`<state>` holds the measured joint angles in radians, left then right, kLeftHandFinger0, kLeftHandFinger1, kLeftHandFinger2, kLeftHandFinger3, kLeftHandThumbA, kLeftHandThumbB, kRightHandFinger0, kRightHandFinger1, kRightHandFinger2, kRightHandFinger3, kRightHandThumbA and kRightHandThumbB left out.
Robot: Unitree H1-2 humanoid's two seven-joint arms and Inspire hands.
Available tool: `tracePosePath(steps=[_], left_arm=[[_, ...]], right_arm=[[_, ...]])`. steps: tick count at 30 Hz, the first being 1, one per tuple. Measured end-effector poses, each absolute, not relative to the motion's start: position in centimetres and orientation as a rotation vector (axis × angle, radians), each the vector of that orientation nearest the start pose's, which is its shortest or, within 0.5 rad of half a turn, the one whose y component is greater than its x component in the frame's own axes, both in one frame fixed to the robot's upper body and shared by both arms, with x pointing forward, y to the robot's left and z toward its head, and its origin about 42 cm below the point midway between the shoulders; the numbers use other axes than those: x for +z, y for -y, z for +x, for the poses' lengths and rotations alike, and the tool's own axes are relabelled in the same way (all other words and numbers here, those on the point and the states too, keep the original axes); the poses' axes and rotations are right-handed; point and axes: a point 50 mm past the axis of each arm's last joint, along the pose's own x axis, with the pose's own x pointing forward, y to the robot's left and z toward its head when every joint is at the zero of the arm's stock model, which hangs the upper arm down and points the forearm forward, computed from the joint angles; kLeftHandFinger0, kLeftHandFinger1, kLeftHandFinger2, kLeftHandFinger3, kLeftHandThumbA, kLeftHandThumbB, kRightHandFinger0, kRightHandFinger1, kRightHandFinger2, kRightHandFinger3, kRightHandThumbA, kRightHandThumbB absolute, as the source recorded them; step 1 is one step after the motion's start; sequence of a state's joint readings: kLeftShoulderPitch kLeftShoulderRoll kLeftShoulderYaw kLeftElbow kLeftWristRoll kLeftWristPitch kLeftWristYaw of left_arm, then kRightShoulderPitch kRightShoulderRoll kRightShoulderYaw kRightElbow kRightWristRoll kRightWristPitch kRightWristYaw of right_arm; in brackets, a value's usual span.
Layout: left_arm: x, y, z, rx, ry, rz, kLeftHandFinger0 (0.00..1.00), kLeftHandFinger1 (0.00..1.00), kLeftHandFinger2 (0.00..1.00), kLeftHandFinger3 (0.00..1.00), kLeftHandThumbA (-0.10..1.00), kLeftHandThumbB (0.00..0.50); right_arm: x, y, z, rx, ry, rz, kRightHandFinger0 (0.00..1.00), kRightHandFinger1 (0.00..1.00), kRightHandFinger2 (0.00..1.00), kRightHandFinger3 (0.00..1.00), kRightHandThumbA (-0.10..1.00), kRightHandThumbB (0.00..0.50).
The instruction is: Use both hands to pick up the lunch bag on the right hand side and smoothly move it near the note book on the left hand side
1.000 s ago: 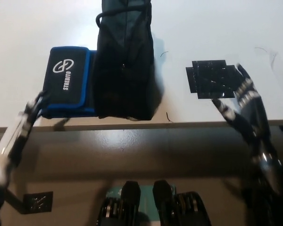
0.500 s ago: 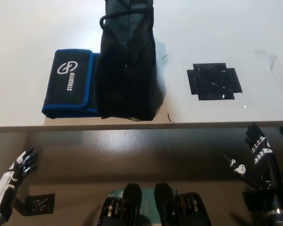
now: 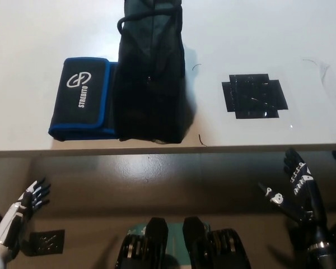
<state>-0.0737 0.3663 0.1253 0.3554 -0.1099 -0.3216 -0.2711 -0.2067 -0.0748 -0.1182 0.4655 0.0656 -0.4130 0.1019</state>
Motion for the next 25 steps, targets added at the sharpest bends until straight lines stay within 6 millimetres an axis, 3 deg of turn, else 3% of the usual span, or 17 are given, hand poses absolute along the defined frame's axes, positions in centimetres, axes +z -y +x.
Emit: tracePosePath(steps=[4,8,25], left_arm=[[7.83,-37.29,29.54,-0.115,0.042,0.264,1.00,1.00,1.00,1.00,1.00,0.127],[7.92,-37.31,29.64,-0.116,0.044,0.267,1.00,1.00,1.00,1.00,1.00,0.137],[8.62,-37.44,30.35,-0.120,0.063,0.280,1.00,1.00,1.00,1.00,1.00,0.138]], right_arm=[[6.49,25.21,34.33,0.010,0.164,-0.006,1.00,1.00,1.00,1.00,1.00,0.167],[6.58,25.21,34.55,0.009,0.166,-0.006,1.00,1.00,1.00,1.00,1.00,0.189],[6.80,25.44,34.91,-0.001,0.173,-0.001,1.00,1.00,1.00,1.00,1.00,0.190]])
